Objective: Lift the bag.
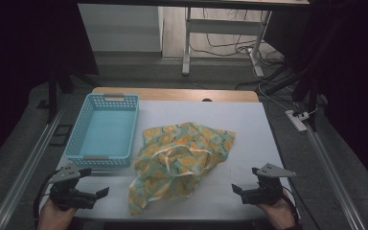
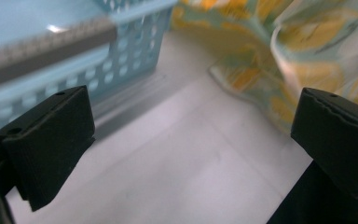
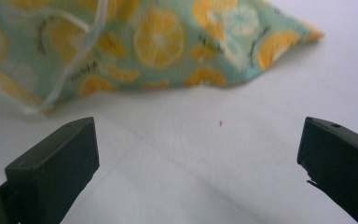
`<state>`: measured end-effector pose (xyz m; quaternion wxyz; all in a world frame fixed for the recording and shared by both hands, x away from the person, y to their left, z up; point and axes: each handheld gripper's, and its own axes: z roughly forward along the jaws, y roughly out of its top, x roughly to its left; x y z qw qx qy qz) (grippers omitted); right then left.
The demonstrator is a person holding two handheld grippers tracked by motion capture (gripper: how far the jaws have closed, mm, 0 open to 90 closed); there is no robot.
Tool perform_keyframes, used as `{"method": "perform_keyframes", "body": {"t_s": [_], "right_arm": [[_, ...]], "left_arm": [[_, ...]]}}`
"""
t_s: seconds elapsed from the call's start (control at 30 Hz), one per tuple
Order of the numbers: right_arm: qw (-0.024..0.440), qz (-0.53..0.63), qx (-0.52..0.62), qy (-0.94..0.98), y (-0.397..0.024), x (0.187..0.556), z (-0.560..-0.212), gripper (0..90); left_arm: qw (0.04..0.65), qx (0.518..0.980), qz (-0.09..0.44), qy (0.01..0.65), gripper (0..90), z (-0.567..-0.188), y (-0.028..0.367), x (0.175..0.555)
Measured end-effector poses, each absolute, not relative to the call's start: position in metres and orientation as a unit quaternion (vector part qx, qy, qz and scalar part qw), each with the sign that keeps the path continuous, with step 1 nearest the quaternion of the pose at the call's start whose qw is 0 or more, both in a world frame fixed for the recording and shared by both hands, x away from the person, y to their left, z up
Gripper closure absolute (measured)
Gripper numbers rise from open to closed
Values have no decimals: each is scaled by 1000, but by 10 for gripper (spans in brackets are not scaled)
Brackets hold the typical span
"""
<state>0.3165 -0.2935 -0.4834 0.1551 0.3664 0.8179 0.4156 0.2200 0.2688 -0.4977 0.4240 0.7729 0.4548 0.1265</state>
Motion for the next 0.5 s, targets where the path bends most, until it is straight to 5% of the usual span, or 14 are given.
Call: {"method": "perform_keyframes", "body": {"t_s": [0.5], "right_arm": [[161, 380, 394, 821, -300, 305, -499, 0]], "left_arm": [[358, 777, 141, 498, 0, -520, 271, 212]]}}
